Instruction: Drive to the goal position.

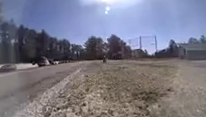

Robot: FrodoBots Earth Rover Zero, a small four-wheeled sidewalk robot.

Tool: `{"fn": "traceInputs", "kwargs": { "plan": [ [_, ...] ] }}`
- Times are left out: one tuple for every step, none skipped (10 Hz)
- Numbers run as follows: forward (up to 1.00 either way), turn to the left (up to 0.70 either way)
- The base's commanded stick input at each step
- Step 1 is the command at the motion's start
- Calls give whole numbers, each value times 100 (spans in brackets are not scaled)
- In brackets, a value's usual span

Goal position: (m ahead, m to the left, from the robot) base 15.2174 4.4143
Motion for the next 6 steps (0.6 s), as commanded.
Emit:
{"fn": "traceInputs", "kwargs": {
  "plan": [
    [70,3],
    [70,3],
    [70,3],
    [70,3],
    [70,3],
    [70,3]
  ]
}}
